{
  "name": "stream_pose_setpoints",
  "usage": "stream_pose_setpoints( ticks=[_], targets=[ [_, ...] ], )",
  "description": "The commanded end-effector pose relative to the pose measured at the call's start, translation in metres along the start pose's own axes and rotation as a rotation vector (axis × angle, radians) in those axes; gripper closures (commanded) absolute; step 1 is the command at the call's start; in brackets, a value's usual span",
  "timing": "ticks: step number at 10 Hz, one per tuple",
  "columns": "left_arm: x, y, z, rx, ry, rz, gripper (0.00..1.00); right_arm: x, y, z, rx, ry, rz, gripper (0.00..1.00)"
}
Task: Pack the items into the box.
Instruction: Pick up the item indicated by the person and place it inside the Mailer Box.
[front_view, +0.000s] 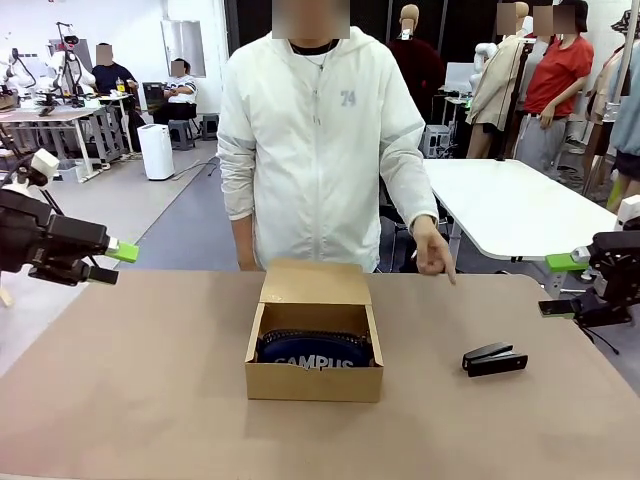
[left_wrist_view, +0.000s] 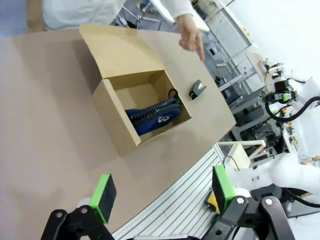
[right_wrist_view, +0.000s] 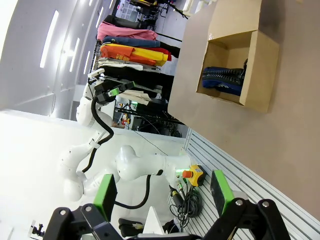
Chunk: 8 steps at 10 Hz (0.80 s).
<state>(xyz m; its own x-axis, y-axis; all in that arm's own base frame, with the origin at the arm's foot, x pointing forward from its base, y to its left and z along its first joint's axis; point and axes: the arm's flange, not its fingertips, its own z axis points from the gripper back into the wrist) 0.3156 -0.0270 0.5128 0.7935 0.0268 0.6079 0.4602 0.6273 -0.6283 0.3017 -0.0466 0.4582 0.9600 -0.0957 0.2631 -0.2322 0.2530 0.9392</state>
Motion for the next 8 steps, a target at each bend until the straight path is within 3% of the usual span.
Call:
stream_pose_setpoints(
  ticks=[1, 3, 5, 7, 8],
  targets=[
    [0.021, -0.006, -0.002, -0.019, 0.005, -0.03, 0.0, 0.001, 0.003, 0.002, 0.006, 0.006, -0.002, 0.0],
    [0.021, -0.006, -0.002, -0.019, 0.005, -0.03, 0.0, 0.0, 0.0, 0.0, 0.0, 0.0, 0.0, 0.0],
    [0.021, -0.006, -0.002, -0.019, 0.005, -0.03, 0.0, 0.065, 0.007, -0.049, -0.582, 0.273, -0.1, 0.0],
    [0.021, -0.006, -0.002, -0.019, 0.005, -0.03, 0.0, 0.114, 0.004, -0.083, -1.115, 0.304, -0.106, 0.0],
    [0.021, -0.006, -0.002, -0.019, 0.005, -0.03, 0.0, 0.129, -0.005, -0.096, -1.285, 0.371, -0.079, 0.0]
  ],
)
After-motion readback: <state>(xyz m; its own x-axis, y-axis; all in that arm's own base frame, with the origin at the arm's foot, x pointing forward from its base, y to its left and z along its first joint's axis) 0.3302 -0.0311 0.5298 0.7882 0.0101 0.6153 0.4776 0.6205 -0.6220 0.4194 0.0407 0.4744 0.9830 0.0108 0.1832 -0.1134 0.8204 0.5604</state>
